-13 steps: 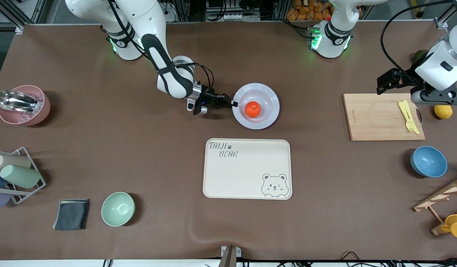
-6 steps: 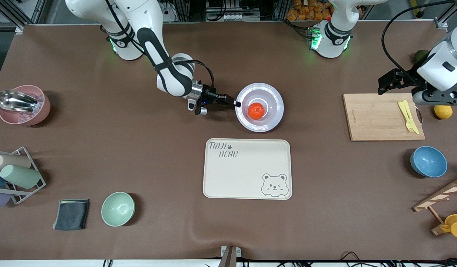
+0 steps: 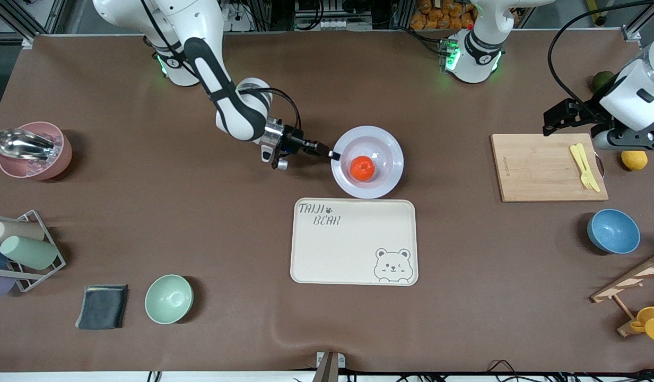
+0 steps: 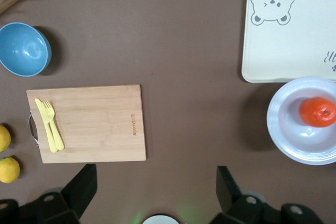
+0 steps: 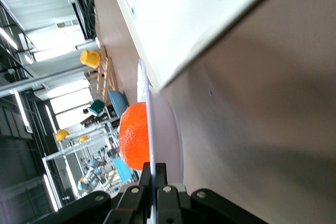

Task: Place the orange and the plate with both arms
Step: 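Lift the plate with the right gripper and carry it over the tray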

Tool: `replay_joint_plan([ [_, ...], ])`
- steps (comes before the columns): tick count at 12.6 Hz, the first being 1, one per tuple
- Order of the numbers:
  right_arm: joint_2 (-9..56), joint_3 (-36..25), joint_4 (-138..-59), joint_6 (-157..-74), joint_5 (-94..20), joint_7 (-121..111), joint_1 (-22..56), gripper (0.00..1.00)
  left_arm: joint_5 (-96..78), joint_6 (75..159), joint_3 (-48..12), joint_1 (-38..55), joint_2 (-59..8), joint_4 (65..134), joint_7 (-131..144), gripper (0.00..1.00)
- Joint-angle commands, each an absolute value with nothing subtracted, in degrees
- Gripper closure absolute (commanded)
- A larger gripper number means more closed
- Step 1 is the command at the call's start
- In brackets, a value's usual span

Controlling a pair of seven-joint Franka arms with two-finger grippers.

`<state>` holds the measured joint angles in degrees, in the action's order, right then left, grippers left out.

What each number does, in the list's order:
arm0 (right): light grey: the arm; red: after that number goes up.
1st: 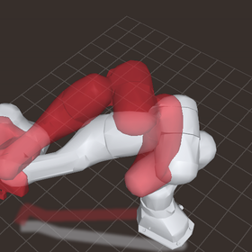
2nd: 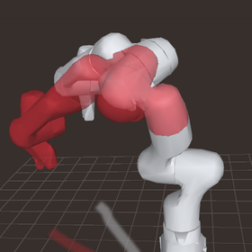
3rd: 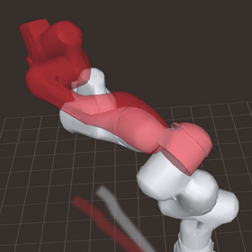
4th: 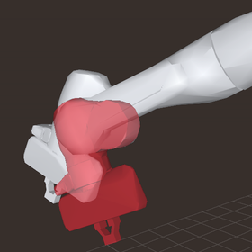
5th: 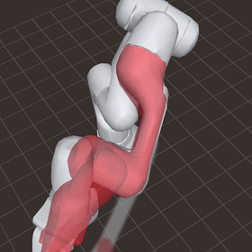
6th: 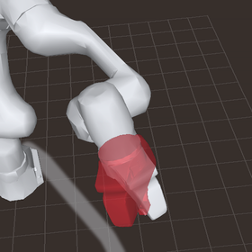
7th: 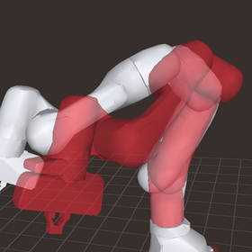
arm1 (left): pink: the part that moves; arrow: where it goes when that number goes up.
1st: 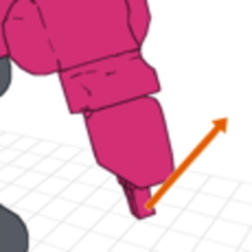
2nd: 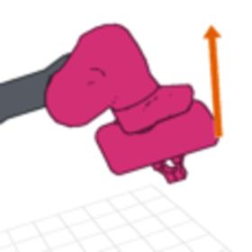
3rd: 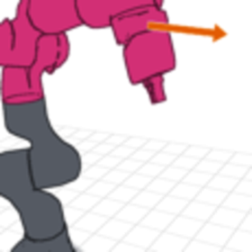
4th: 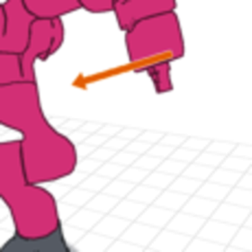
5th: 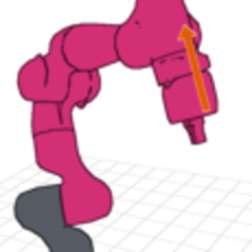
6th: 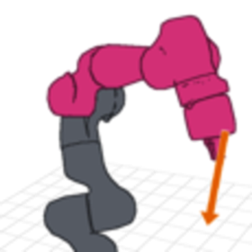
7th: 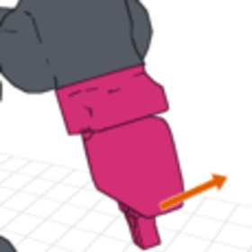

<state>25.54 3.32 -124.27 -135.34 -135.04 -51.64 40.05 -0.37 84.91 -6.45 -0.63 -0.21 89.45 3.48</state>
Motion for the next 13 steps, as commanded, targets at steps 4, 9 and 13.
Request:
replay_joint_plan([
  [4,25.2,3.5,-118.3,-141.6,-136.1,-50.1,36.3,1.0,-1.0,85.1,-6.4,-1.0,0.1,89.6,3.2,0.0],
  [9,30.0,3.5,-111.7,-145.5,-135.9,-50.3,33.7,1.0,-0.8,85.2,-6.4,-2.0,0.2,89.4,2.9,0.0],
  [13,37.1,3.4,-104.6,-145.5,-136.0,-51.2,33.5,1.0,-0.8,85.2,-6.5,-2.1,0.2,89.4,2.9,0.0],
])
